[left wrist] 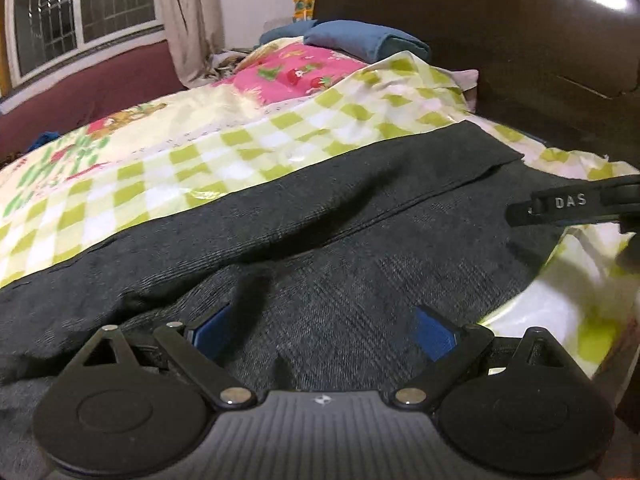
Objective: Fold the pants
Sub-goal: 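Move both tools toward the trouser hems and lower them, then grasp one trouser hem with the left gripper while the right gripper grasps the other hem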
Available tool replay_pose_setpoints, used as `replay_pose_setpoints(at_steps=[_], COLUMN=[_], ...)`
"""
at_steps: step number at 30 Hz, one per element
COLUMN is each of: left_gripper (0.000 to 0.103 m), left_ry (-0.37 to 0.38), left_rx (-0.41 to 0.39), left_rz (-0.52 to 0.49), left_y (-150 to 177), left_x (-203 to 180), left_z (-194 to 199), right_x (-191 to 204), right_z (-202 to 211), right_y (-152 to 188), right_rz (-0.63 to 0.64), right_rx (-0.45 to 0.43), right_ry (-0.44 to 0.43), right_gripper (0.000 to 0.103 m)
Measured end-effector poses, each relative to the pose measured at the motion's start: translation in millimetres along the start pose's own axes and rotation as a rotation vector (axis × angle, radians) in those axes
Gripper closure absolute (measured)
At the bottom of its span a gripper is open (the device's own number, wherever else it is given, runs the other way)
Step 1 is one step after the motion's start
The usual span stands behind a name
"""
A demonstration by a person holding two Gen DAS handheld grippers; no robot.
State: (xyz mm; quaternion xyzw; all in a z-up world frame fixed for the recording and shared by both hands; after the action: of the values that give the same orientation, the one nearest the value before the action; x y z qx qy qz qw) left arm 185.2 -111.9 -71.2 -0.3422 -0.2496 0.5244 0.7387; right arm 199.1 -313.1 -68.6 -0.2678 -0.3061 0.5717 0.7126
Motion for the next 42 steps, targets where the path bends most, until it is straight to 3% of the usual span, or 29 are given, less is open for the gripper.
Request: replay_pose_setpoints(at_steps=[5,7,13,20,27,31,33,34,35,37,39,42], left_gripper=[0.0,0.0,0.0,0.0,0.0,0.0,0.0,0.0,0.0,0.0,0.0,0.0], left_ry=[0.041,0.027,-0.011,-0.02,-0.002,-0.005,-0.004,-0.005,-0.006,-0.008,-0.01,-0.003], left_rx=[0.135,0.17,0.101,0.109,0.102,0.119,0.12,0.12,0.12,0.115,0.102,0.102], left_rz=[0.036,0.046,0.006,-0.001,-0.031,-0.05,-0.055,-0.058,-0.06,-0.062,-0.059,-0.059], left_y=[21,34,43,57,55,59,60,61,61,60,59,60], left_x=[22,32,33,35,22,17,16,15,15,16,18,21], left_z=[-19,-22,2,11,10,6,6,6,6,7,10,13], right_x=[-13,-18,-46,-98,-140,-148,-152,-155,-158,-164,-169,-176], right_z=[-44,-44,-22,-5,-21,-36,-41,-40,-38,-32,-26,-26], right_y=[6,10,11,-4,-8,-13,-15,-16,-16,-17,-17,-13], right_rz=[-0.012,-0.028,-0.095,-0.19,-0.286,-0.32,-0.353,-0.357,-0.369,-0.426,-0.458,-0.444], right_rx=[0.12,0.121,0.07,-0.001,-0.027,-0.039,-0.041,-0.044,-0.051,-0.066,-0.063,-0.047], right_ry=[0.041,0.033,0.061,0.155,0.213,0.185,0.17,0.179,0.168,0.107,0.076,0.121], right_gripper=[0.039,0.039,0.041,0.041,0.04,0.039,0.052,0.072,0.084,0.098,0.1,0.1])
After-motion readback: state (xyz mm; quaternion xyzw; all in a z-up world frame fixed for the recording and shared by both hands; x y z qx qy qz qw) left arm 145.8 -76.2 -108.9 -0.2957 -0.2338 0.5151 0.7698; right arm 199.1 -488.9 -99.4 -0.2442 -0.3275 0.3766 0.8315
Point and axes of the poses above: each gripper's, at about its wrist camera, not at the fingertips, and z roughly against the way its jaws point, x to its left, y to its underside, the point moved 9 cm from there along -z, roughly the way its jaws point, and after that the axes turned 1 degree about -x, right-handed, at the moved point
